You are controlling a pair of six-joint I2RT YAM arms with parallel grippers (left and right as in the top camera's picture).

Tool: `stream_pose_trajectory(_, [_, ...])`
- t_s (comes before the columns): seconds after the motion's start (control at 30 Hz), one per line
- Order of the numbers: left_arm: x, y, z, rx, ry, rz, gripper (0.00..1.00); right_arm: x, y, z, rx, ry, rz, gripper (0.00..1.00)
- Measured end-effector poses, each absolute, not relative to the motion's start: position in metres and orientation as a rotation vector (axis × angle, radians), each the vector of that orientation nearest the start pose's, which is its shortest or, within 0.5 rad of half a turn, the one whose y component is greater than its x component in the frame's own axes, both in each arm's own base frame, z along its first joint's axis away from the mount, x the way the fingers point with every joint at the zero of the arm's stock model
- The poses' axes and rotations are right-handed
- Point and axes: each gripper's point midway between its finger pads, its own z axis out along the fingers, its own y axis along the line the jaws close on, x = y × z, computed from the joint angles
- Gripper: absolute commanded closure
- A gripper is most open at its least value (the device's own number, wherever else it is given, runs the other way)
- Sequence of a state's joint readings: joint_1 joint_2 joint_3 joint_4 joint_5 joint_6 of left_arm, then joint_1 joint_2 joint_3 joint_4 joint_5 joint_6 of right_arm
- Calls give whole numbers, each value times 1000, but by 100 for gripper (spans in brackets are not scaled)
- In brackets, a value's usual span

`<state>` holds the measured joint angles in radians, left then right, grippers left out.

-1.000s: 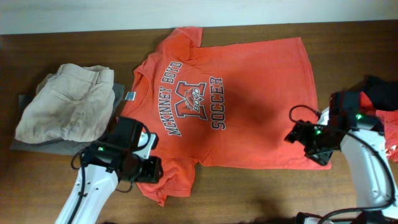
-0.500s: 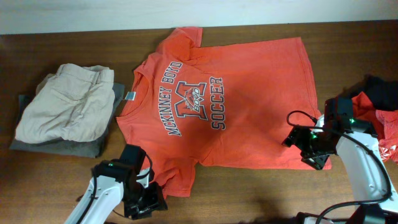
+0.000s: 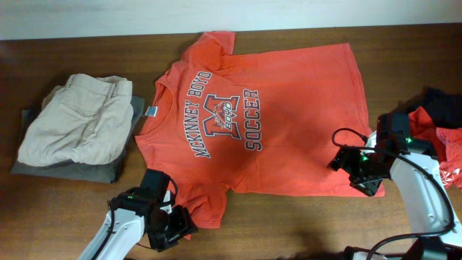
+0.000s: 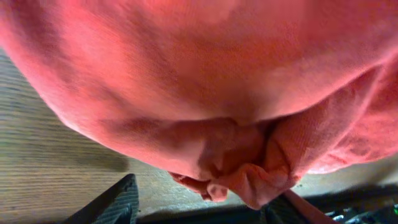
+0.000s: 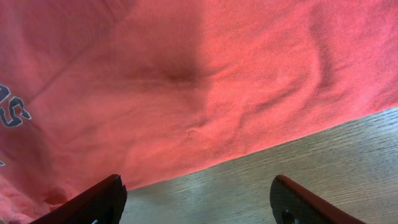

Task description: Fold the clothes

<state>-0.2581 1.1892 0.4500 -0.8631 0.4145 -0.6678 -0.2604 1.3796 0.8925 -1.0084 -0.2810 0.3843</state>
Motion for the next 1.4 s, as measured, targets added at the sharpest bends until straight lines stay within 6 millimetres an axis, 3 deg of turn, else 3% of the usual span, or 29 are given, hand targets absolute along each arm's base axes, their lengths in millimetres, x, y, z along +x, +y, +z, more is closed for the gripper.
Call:
stream_pose_trajectory(0.03, [114,-101,6,-692,3226,-590,77,237,-14,73,952,2901,439,21])
stream_pose_trajectory(0.07, [114,-100,6,-703,3224,-584,80,237,-14,73,952,2901,439,21])
stream_pose_trajectory(0.17, [115,-100,6,-715,3218,-580,80,237,-14,73,952,2901,439,21])
stream_pose_trajectory(0.23, [117,-99,5,-716,3211,-568,75,237,-14,73,952,2901,439,21])
stream_pose_trajectory(0.3, [119,-96,4,-722,3203,-540,77,237,-14,73,952,2901,438,21])
stream_pose_trajectory(0.47, [121,-94,3,-713,3194,-518,100,237,-14,73,952,2901,439,21])
stream_pose_trajectory(0.77, [121,-98,4,-655,3199,-558,100,237,-14,73,951,2901,438,21])
stream_pose_trajectory(0.87, [126,-103,13,-585,3199,-605,100,237,-14,73,952,2901,439,22])
stream_pose_trajectory(0.93, [132,-106,20,-549,3186,-623,88,237,-14,73,950,2901,439,22])
stream_pose_trajectory(0.97, [133,-106,23,-532,3187,-628,69,237,-14,73,951,2901,439,22])
stream_pose_trajectory(1.0, [132,-106,24,-532,3191,-625,56,237,-14,73,951,2901,439,22])
stream_pose_trajectory(1.1, [122,-101,24,-535,3235,-584,27,237,-14,73,950,2902,439,22])
stream_pose_trajectory(1.23, [121,-97,22,-556,3237,-539,15,237,-14,73,947,2902,438,22])
stream_pose_trajectory(1.4, [128,-95,14,-593,3193,-521,14,237,-14,73,919,2908,437,22])
